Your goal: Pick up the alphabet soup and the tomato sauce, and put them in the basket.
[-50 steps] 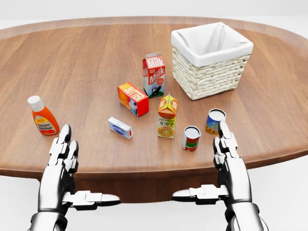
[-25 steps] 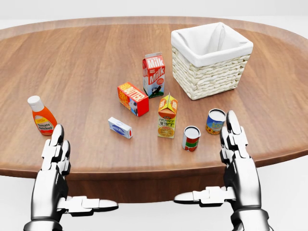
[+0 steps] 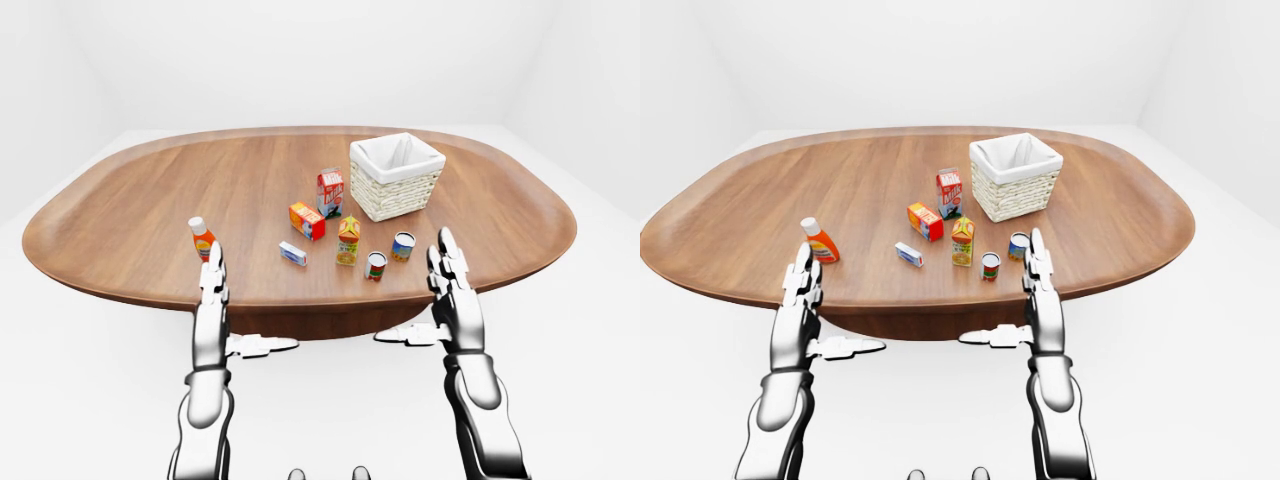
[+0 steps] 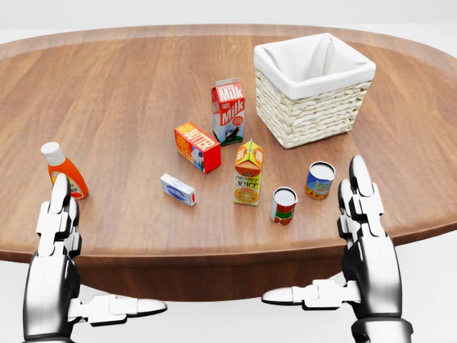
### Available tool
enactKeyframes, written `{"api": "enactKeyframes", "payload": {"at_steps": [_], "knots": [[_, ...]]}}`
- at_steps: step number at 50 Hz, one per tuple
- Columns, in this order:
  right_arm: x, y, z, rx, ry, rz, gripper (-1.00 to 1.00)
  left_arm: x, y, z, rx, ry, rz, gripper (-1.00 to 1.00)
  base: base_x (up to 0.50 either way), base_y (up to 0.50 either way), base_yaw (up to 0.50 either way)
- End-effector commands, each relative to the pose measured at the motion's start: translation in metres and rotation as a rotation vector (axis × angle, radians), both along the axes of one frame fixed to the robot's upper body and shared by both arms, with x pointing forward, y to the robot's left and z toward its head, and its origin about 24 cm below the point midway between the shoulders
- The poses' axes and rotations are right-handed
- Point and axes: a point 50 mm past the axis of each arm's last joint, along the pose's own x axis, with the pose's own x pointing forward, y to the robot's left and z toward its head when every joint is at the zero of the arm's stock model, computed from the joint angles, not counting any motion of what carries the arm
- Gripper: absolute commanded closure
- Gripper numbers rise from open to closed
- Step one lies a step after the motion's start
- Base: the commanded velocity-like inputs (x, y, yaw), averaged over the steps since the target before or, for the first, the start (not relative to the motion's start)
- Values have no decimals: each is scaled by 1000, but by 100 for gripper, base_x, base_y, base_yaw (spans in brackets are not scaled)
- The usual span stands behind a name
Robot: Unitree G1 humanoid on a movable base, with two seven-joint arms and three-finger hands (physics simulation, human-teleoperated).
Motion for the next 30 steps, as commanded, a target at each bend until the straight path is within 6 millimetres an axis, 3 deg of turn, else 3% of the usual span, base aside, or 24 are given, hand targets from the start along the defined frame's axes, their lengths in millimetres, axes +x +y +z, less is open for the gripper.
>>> {"api": "enactKeyframes", "payload": {"at_steps": [1, 30], "knots": [[-3, -1, 5, -5, -20, -11, -100, -4, 1, 5, 32, -22, 25, -100, 0, 0, 0], [-1, 0, 5, -7, -21, -7, -100, -2, 1, 6, 28, -27, 15, -100, 2, 0, 0]]}}
